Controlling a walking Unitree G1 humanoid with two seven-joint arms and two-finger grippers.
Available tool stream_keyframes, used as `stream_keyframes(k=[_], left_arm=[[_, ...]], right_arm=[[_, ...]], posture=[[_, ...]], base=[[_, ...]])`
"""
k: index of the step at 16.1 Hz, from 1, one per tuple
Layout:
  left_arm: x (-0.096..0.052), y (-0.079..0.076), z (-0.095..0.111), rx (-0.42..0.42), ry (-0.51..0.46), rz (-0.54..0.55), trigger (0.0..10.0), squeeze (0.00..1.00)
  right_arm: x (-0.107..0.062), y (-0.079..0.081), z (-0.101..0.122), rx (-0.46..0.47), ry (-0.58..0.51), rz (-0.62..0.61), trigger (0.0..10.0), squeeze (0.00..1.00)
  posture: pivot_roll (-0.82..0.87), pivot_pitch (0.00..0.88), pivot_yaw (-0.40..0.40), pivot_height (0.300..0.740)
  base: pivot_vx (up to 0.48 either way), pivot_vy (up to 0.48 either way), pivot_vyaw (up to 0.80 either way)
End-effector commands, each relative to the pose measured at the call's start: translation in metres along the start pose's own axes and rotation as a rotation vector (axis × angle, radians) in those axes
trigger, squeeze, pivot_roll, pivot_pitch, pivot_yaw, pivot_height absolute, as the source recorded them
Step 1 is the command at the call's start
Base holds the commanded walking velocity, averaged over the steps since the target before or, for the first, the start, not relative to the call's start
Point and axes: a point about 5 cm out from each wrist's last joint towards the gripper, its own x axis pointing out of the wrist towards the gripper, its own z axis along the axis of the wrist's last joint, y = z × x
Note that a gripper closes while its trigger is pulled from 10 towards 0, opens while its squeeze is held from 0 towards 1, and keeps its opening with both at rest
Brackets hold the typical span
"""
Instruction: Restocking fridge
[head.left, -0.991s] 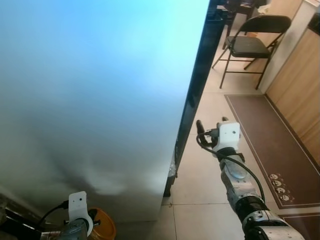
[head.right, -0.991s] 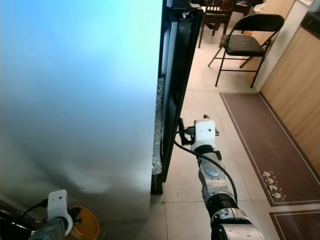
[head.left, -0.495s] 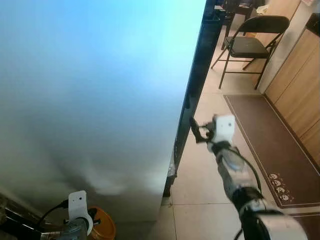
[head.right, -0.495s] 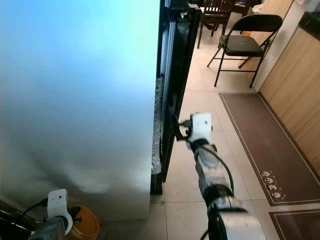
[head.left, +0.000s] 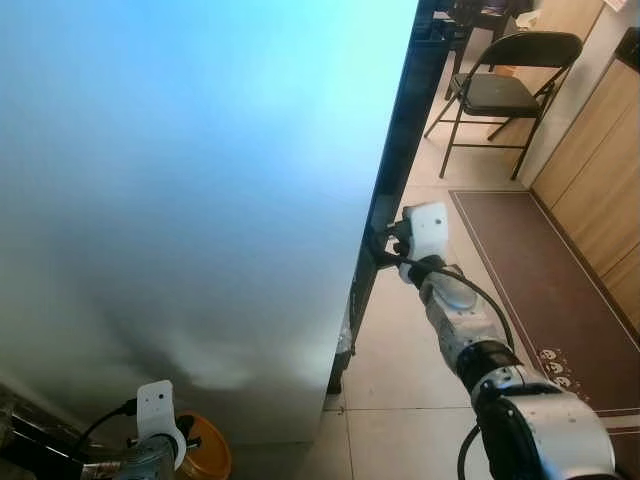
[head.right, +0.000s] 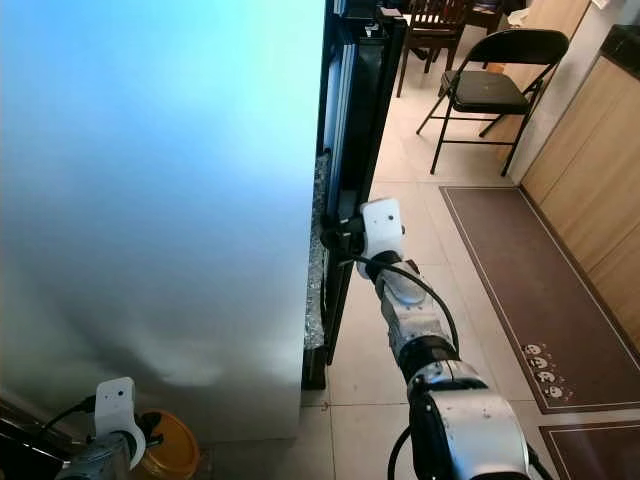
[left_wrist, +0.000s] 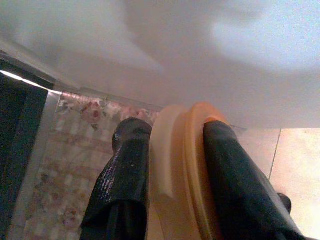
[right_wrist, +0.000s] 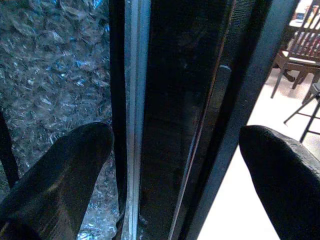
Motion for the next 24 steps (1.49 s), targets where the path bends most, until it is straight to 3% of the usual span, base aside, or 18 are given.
stream_keyframes(k=[1,9,13,17,20,22,24], left_arm=[[0.0,0.001,0.0,0.002,0.005,0.003,10.0,0.0],[0.0,0.0,0.0,0.001,0.007,-0.001,10.0,0.0],[0.0,0.0,0.0,0.0,0.007,-0.004,10.0,0.0],[0.0,-0.001,0.0,0.002,0.007,-0.007,10.0,0.0],[0.0,-0.001,0.0,0.003,0.008,-0.008,10.0,0.0],[0.0,-0.001,0.0,0.003,0.011,-0.012,10.0,0.0],[0.0,-0.001,0.0,0.004,0.012,-0.013,10.0,0.0]], right_arm=[[0.002,-0.005,0.005,-0.016,0.008,0.003,10.0,0.0],[0.005,-0.012,0.016,-0.039,-0.025,-0.058,10.0,0.0],[0.002,-0.031,0.019,-0.04,-0.025,-0.179,10.0,0.0],[-0.001,-0.038,0.02,-0.042,-0.03,-0.224,10.0,0.0],[-0.012,-0.056,0.015,-0.038,-0.034,-0.348,10.0,0.0],[-0.033,-0.082,-0.001,-0.03,0.0,-0.528,10.0,0.0],[-0.044,-0.091,-0.01,-0.023,0.021,-0.594,10.0,0.0]], posture=[[-0.04,0.0,0.0,0.74],[-0.03,0.0,-0.005,0.74],[-0.03,0.0,-0.006,0.74],[-0.03,0.0,-0.005,0.74],[-0.03,0.0,-0.005,0.74],[-0.03,0.0,-0.007,0.74],[-0.03,0.0,-0.008,0.74]], base=[[0.0,0.0,0.0],[0.0,0.0,0.0],[0.0,0.0,0.0],[0.0,0.0,0.0],[0.0,0.0,0.0],[0.0,0.0,0.0],[0.0,0.0,0.0]])
